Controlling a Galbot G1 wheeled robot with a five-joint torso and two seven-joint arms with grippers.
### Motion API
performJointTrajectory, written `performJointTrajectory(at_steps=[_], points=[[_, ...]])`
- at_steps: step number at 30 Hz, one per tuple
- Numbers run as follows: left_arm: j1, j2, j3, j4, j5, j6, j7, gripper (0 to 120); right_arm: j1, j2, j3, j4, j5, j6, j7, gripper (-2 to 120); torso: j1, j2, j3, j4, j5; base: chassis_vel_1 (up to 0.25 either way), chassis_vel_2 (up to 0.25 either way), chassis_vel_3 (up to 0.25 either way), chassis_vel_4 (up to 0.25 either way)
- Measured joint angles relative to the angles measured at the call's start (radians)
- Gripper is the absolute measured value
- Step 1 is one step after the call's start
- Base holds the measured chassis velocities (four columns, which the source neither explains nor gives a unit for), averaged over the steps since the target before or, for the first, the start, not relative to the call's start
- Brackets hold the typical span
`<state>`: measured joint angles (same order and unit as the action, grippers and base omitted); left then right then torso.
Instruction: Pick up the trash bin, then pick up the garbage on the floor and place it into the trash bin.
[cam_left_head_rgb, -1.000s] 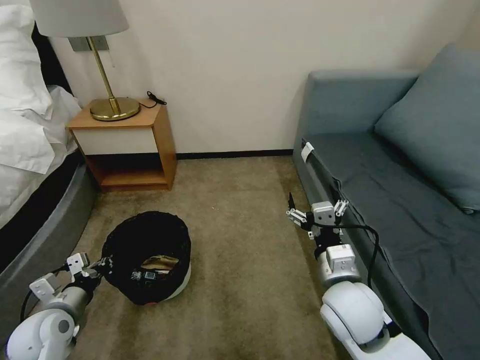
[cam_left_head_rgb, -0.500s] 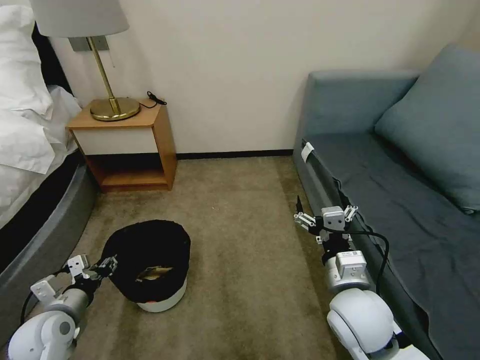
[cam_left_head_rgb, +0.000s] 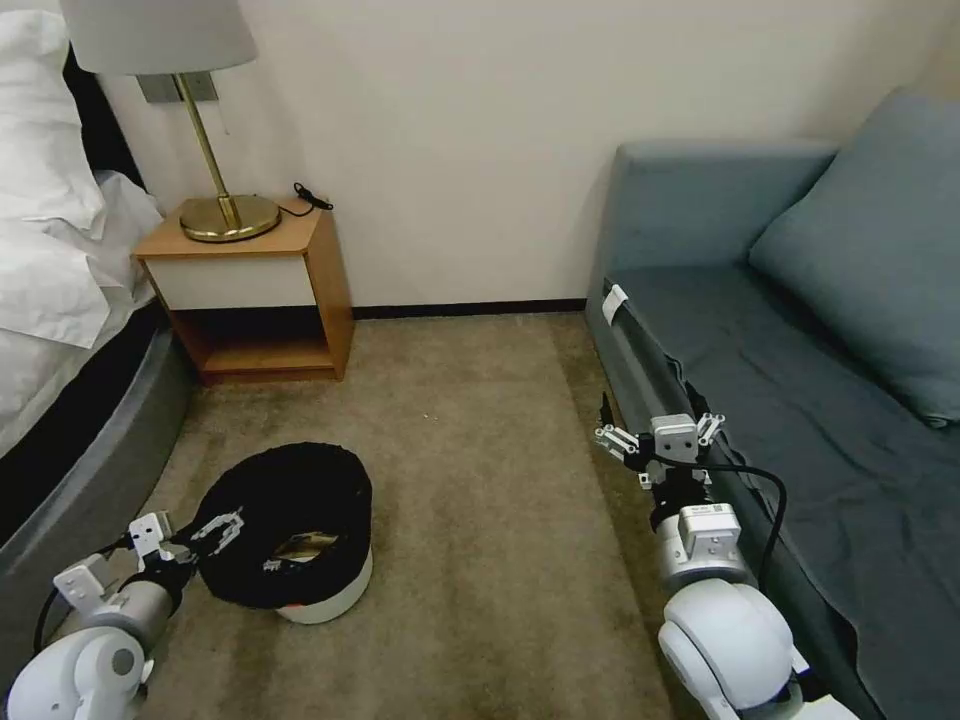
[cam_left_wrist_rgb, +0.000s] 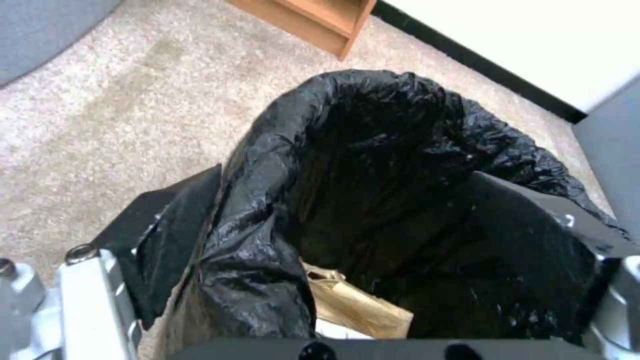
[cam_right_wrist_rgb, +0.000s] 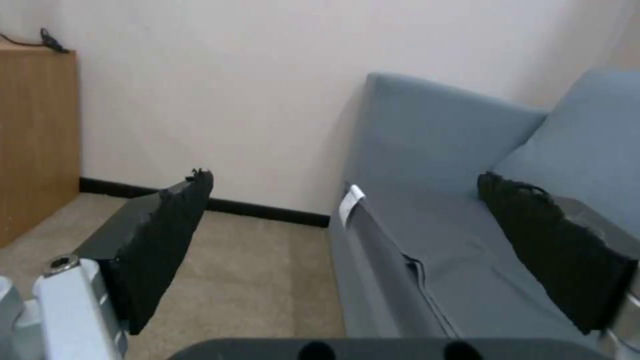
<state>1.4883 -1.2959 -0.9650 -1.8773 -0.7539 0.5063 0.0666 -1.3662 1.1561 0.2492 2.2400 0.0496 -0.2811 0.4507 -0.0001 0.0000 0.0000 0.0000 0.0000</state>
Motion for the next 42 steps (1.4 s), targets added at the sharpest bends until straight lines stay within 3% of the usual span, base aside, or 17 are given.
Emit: performJointTrajectory(at_steps=[7,18,19,21,24,25,27,28,30,31,33,37,42], points=[[0.017,-0.002,-0.014,-0.06,0.02,0.0,0.004,100,-0.024,0.034,0.012,0.008,-0.013,-0.002,0.0,100,0.0,0.0,0.0,0.0,0.0,0.0,0.0,0.0,0.0],[0.02,-0.014,-0.019,-0.128,0.137,-0.119,0.084,100,-0.078,0.102,0.04,0.026,-0.041,0.014,-0.006,100,0.0,0.0,0.0,0.0001,0.0001,0.0,0.0,0.0,0.0],[0.02,-0.021,-0.014,-0.139,0.167,-0.153,0.107,100,-0.092,0.114,0.045,0.029,-0.047,0.02,-0.009,100,0.0,0.0,0.0,0.0,0.0,0.0,0.0,0.0,0.0],[0.02,-0.022,-0.013,-0.14,0.169,-0.156,0.108,100,-0.095,0.116,0.046,0.03,-0.048,0.022,-0.01,100,0.0,0.0,0.0,0.0,0.0001,0.0,0.0,0.0,0.0],[0.028,-0.043,0.004,-0.17,0.213,-0.206,0.139,100,-0.118,0.135,0.057,0.035,-0.057,0.034,-0.012,100,0.0,0.0,0.0,0.0,-0.0001,0.0,0.0,0.0,0.0],[0.042,-0.074,0.022,-0.207,0.254,-0.247,0.167,100,-0.134,0.148,0.065,0.038,-0.061,0.04,-0.012,100,0.0,0.0,0.0,-0.0001,0.0002,0.0,0.0,0.0,0.0],[0.089,-0.148,0.062,-0.298,0.296,-0.268,0.183,100,-0.166,0.171,0.077,0.045,-0.067,0.05,-0.012,100,0.0,0.0,0.0,0.0,0.0004,0.0,0.0,0.0,0.0],[0.089,-0.148,0.062,-0.298,0.296,-0.268,0.183,100,-0.166,0.171,0.077,0.045,-0.067,0.05,-0.012,100,0.0,0.0,0.0,0.0,0.0004,0.0,0.0,0.0,0.0],[0.12,-0.189,0.094,-0.314,0.405,-0.334,0.2,100,-0.198,0.182,0.079,0.046,-0.078,0.067,-0.02,100,0.0,0.0,0.0,-0.0001,0.0001,0.0,0.0,0.0,0.0],[0.132,-0.2,0.1,-0.321,0.4,-0.341,0.196,100,-0.209,0.187,0.081,0.046,-0.084,0.074,-0.025,100,0.0,0.0,0.0,0.0,0.0001,0.0,0.0,0.0,0.0],[0.147,-0.207,0.105,-0.329,0.392,-0.347,0.188,100,-0.219,0.191,0.082,0.047,-0.09,0.08,-0.029,100,0.0,0.0,0.0,-0.0001,0.0001,0.0,0.0,0.0,0.0],[0.26,-0.236,0.148,-0.368,0.412,-0.409,0.197,100,-0.251,0.208,0.09,0.059,-0.113,0.099,-0.041,100,0.0,0.0,0.0,0.0,0.0001,0.0,0.0,0.0,0.0],[0.319,-0.239,0.172,-0.382,0.414,-0.449,0.203,100,-0.258,0.21,0.099,0.064,-0.114,0.1,-0.042,100,0.0,0.0,0.0,0.0,0.0,0.0,0.0,0.0,0.0]])
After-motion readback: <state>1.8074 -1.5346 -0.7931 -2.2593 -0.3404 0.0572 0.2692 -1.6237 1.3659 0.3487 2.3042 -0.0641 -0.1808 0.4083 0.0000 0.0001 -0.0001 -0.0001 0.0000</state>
